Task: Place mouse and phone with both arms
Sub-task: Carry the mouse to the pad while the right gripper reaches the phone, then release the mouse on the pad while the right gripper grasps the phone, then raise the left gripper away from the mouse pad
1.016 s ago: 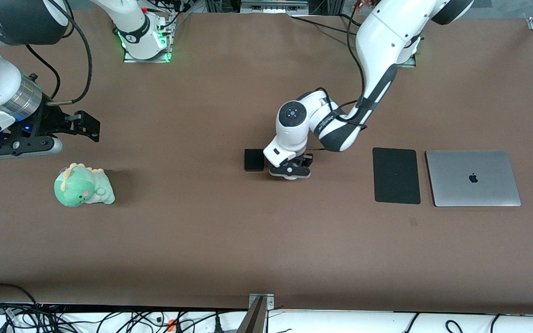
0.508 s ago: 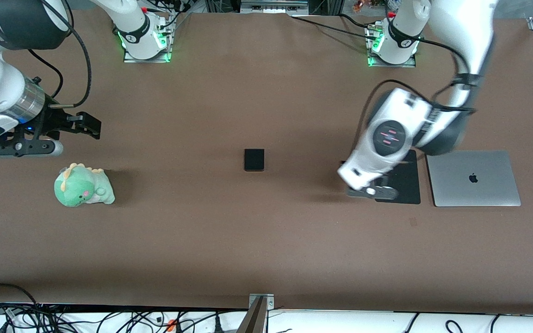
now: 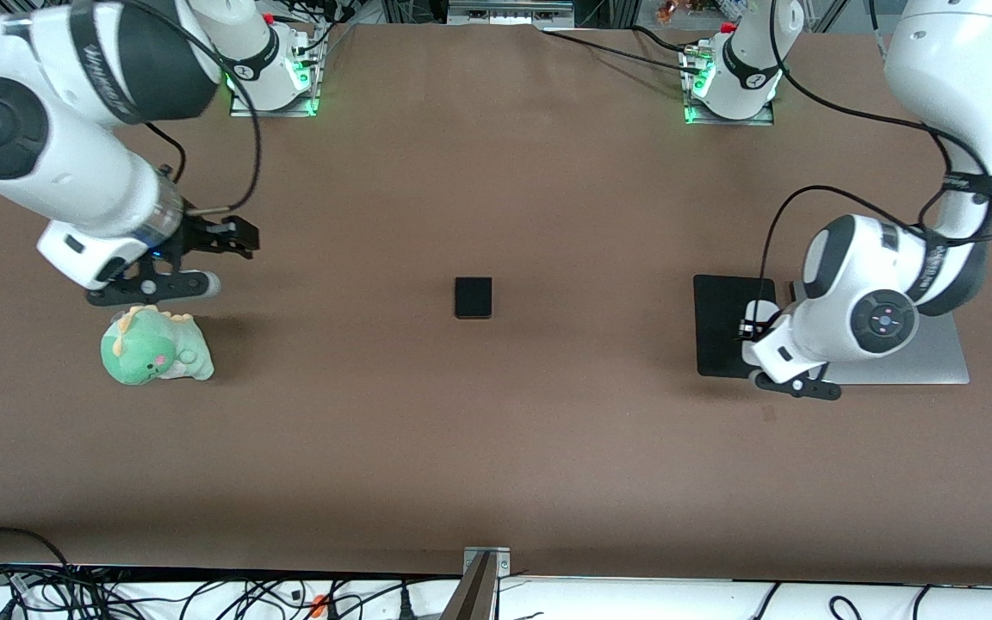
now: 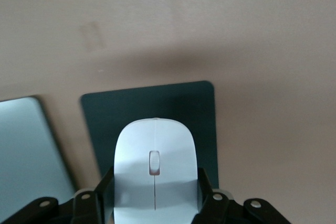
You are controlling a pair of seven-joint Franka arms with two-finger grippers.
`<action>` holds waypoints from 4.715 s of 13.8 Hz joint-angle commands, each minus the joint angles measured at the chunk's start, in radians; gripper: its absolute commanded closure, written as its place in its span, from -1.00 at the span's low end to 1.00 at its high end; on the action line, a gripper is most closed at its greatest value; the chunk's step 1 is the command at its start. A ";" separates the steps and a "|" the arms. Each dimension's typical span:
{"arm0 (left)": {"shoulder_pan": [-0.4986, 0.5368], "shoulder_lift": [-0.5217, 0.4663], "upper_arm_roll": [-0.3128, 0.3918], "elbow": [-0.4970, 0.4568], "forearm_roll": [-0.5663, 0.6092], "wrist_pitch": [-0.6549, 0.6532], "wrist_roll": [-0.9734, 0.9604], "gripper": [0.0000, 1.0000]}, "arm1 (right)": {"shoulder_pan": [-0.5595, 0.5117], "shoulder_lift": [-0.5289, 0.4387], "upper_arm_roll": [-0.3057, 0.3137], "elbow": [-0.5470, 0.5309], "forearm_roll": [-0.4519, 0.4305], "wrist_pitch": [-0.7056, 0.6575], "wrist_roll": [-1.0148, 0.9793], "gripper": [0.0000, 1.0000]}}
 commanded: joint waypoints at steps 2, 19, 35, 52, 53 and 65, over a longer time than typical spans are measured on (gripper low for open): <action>0.053 -0.016 -0.007 -0.161 -0.005 0.223 0.029 0.52 | 0.098 0.075 -0.004 0.003 0.049 0.115 0.199 -1.00; 0.075 -0.051 -0.012 -0.032 0.002 0.093 0.026 -1.00 | 0.427 0.404 -0.008 -0.188 0.099 0.852 0.591 -1.00; -0.181 -0.322 0.227 0.307 -0.150 -0.493 0.066 -1.00 | 0.480 0.428 -0.013 -0.316 0.050 1.022 0.580 -1.00; -0.284 -0.594 0.347 0.202 -0.196 -0.594 0.195 -1.00 | 0.474 0.462 -0.015 -0.299 0.017 1.035 0.568 0.51; -0.249 -0.596 0.347 0.187 -0.237 -0.608 0.201 -1.00 | 0.474 0.462 -0.015 -0.297 0.017 1.035 0.564 0.62; -0.185 -0.542 0.344 0.185 -0.244 -0.540 0.203 -1.00 | 0.387 0.447 -0.015 -0.179 0.025 0.789 0.404 1.00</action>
